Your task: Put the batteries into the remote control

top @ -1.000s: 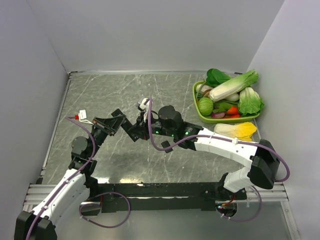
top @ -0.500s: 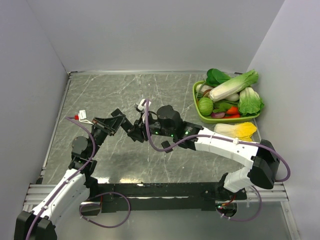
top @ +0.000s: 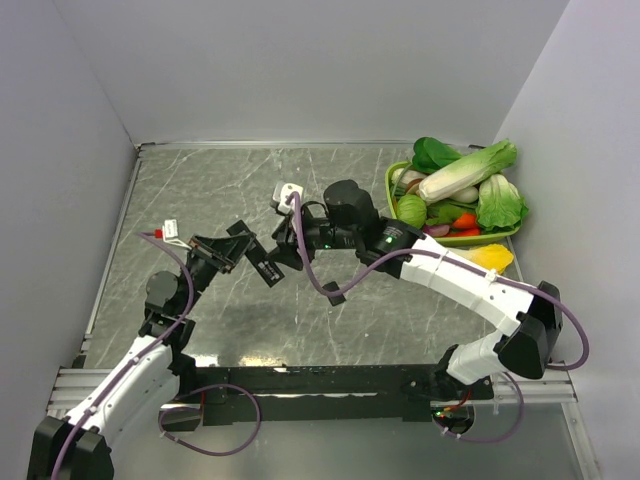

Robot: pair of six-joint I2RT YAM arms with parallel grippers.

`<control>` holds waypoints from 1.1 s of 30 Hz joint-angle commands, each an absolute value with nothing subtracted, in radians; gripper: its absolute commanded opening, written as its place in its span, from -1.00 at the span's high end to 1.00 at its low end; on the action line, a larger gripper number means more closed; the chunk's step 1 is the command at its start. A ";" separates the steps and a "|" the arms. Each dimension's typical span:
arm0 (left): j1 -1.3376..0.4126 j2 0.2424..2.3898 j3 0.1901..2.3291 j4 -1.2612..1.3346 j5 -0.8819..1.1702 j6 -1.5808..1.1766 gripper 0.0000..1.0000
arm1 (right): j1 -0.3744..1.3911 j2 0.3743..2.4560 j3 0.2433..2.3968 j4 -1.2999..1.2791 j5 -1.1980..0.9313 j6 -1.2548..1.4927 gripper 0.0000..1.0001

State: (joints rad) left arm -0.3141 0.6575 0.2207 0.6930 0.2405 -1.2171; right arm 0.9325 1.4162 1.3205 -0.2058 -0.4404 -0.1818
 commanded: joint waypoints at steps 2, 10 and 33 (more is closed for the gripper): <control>-0.318 0.698 0.253 0.772 0.325 -1.230 0.97 | 0.919 1.391 1.382 -0.363 -0.600 -0.471 -0.15; -0.318 0.753 0.293 0.799 0.397 -1.220 0.97 | 0.916 1.347 1.295 -0.347 -0.650 -0.722 -0.15; -0.324 0.827 0.344 0.835 0.485 -1.197 0.97 | 0.916 1.466 1.376 -0.360 -0.730 -0.796 0.11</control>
State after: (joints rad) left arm -0.3180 0.8246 0.2955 0.7673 0.4538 -1.2148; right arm 0.9203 1.4311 1.3136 -0.3626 -0.6918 -0.7647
